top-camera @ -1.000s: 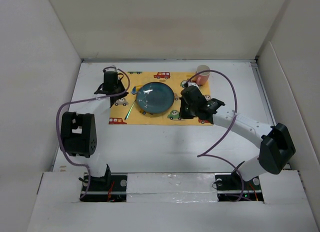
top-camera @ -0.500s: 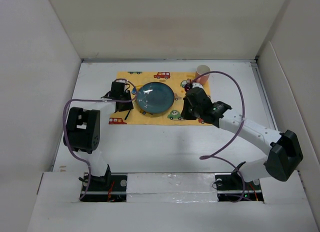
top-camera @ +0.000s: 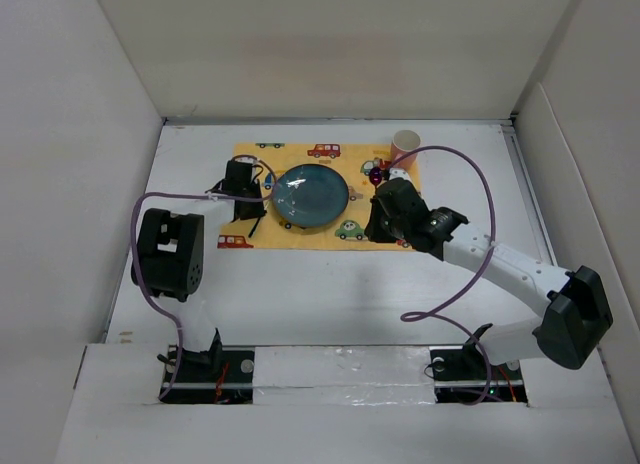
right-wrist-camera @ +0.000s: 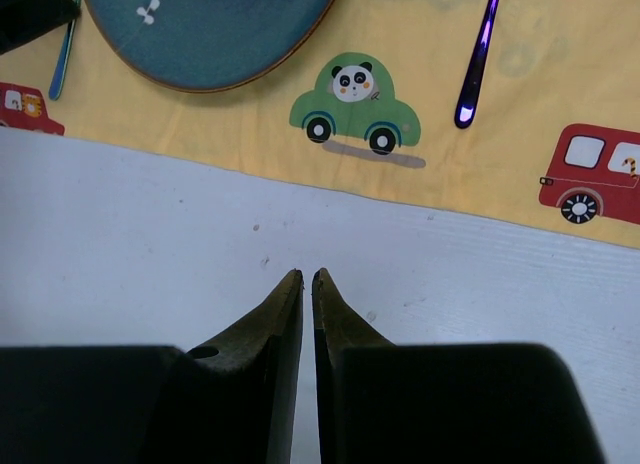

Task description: Set the dinner table for one person

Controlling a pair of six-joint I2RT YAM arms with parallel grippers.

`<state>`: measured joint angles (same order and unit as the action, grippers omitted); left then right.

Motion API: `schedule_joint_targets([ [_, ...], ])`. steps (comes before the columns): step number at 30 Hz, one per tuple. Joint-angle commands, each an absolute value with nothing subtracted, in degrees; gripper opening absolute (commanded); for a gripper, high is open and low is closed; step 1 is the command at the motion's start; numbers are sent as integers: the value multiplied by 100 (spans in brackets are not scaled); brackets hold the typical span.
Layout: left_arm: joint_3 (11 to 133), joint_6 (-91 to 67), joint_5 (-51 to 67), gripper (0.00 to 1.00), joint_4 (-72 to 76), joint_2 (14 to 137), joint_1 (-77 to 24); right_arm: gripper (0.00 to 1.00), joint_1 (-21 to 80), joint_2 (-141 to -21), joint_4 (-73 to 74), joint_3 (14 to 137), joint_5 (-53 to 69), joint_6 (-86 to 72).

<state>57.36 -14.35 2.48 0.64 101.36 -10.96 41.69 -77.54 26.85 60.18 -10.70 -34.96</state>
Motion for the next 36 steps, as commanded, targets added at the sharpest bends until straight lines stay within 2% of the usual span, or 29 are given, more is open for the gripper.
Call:
schedule_joint_targets([
  [1, 6073, -1423, -193, 17, -280, 10379, -1169, 15, 4210, -7585, 2531, 6099, -1187, -3498],
  [5, 6152, -1503, -317, 15, -509, 10459, -1169, 15, 4157, -7567, 2505, 6100, -1187, -3489],
  [7, 6179, -1547, -281, 11, -553, 10433, -1169, 15, 4157, -7532, 2479, 6082, -1169, -3489],
  [9, 6135, -1730, -264, 0, -606, 10276, -1169, 15, 4104, -7445, 2417, 5969, -1108, -3515],
  [10, 6135, -1731, -264, 0, -606, 10274, -1169, 15, 4104, -7427, 2417, 5968, -1107, -3516],
  [20, 5898, -2338, -474, 0, -440, 10099, -1169, 14, 3999, -7313, 2461, 5889, -1037, -3375],
  [33, 6469, -2312, -633, 0, -492, 10380, -1169, 15, 3894, -7260, 2593, 5880, -1002, -3322],
  [34, 6495, -2294, -685, 9, -544, 10328, -1169, 15, 3894, -7251, 2619, 5880, -1011, -3331],
  [35, 6495, -2294, -686, 9, -545, 10327, -1169, 15, 3894, -7251, 2619, 5889, -1011, -3331],
  [36, 6495, -2303, -755, 16, -580, 10301, -1169, 16, 3894, -7251, 2637, 5906, -1011, -3340],
])
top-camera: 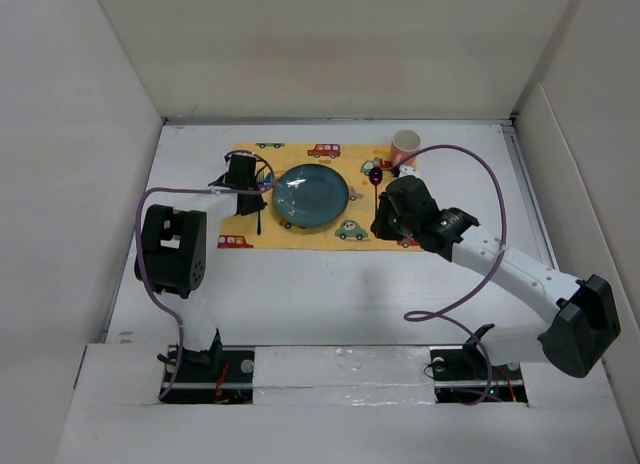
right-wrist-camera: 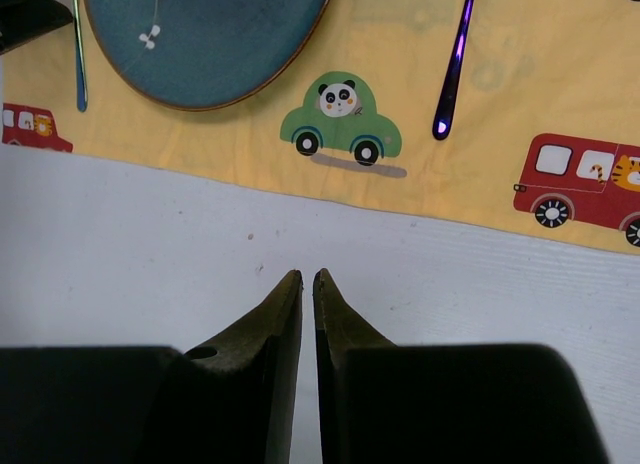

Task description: Set the dinner table for one person

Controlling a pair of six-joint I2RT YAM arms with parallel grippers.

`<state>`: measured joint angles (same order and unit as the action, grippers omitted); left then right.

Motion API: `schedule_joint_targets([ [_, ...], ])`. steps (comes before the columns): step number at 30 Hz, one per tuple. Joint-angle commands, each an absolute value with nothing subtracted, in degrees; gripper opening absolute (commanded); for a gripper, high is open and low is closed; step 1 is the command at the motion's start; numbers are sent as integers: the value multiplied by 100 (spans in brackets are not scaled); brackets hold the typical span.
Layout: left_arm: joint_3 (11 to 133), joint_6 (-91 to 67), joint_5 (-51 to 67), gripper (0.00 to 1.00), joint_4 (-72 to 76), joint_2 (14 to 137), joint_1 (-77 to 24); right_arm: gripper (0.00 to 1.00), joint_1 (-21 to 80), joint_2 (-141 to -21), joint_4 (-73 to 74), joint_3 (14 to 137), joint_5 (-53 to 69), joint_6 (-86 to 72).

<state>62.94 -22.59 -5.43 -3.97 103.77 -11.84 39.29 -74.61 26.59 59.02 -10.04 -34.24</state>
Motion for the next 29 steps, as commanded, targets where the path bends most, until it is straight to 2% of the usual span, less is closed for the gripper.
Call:
schedule_joint_targets([
  [1, 6486, -2268, -773, 18, -606, 10231, -1169, 18, 3894, -7234, 2637, 5924, -1002, -3357],
  [5, 6486, -2197, -721, 26, -676, 9950, -1169, 23, 3894, -7216, 2637, 5985, -993, -3375],
  [10, 6635, -2250, -598, 27, -1035, 9161, -1169, 33, 3894, -7146, 2839, 6441, -1028, -3445],
  [14, 6926, -2303, -282, 27, -1300, 8220, -1169, 33, 3894, -6707, 3110, 7126, -1370, -3568],
  [17, 7048, -2496, -35, 34, -1380, 7341, -1169, 35, 3894, -6093, 3007, 7837, -1634, -3638],
  [18, 7101, -2557, -35, 38, -1415, 7165, -1169, 38, 3894, -5908, 2945, 7962, -1817, -3647],
  [19, 7180, -2697, -35, 41, -1467, 6719, -1169, 49, 3894, -5576, 2770, 8093, -2124, -3647],
  [20, 7198, -2733, -35, 41, -1468, 6497, -1169, 55, 3841, -5398, 2673, 8095, -2127, -3639],
  [22, 7242, -2777, -254, 49, -1433, 5823, -1169, 69, 3841, -5117, 2576, 8104, -2670, -3595],
  [25, 7164, -2830, -676, 57, -1389, 5083, -1169, 82, 3735, -4738, 2461, 7850, -3259, -3481],
  [29, 7049, -2856, -686, 63, -1599, 4834, -1169, 93, 3411, -4964, 2688, 7646, -3104, -3507],
])
